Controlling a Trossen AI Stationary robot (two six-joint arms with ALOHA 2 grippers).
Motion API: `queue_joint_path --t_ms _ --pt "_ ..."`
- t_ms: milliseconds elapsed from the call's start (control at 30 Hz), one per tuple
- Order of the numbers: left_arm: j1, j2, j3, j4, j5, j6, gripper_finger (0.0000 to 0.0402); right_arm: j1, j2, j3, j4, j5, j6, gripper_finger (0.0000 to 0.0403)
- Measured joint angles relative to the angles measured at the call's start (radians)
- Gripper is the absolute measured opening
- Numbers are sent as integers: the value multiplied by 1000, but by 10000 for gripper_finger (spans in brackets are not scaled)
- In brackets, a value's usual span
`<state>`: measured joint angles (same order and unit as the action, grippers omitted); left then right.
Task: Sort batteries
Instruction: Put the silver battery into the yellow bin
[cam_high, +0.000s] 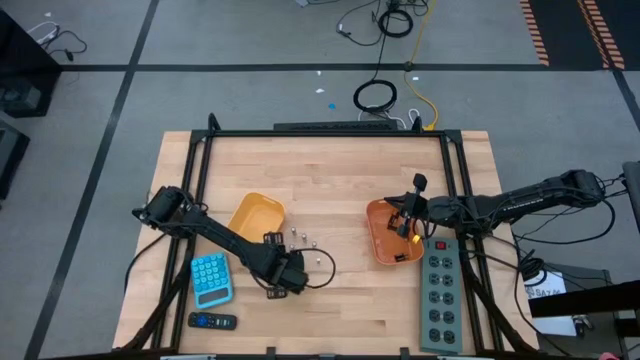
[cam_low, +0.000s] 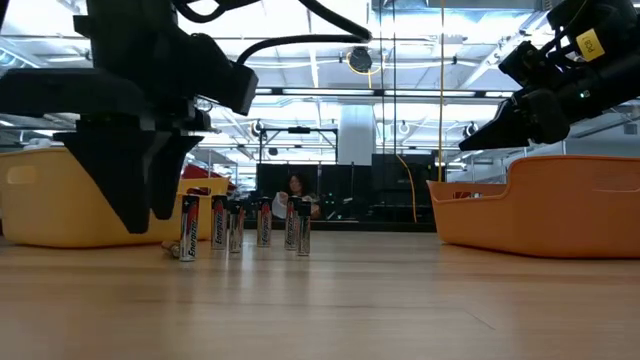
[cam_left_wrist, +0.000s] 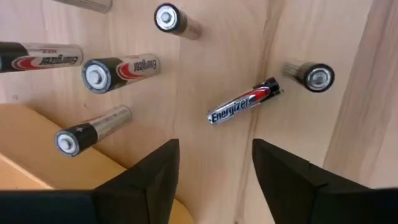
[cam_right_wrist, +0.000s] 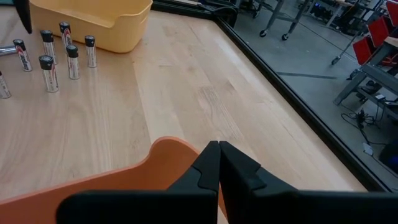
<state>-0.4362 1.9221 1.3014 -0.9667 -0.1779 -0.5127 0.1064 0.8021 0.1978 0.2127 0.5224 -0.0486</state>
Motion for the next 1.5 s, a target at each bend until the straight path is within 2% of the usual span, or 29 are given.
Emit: queue_joint_path --t_ms 200,367,533,767,1367,1500 --pt "-13 -3 0 -16 0 -1 187 0 0 0 0 0 8 0" --pt "-23 -6 21 29 -3 -76 185 0 0 0 2 0 10 0" --pt "-22 -6 24 131 47 -123 185 0 0 0 5 0 11 0" --pt "-22 -6 24 148 35 -207 185 0 0 0 8 0 11 0" --pt "-22 -7 24 200 32 -229 184 0 0 0 8 0 10 0" --pt "-22 -7 24 200 32 -235 168 0 0 0 8 0 10 0"
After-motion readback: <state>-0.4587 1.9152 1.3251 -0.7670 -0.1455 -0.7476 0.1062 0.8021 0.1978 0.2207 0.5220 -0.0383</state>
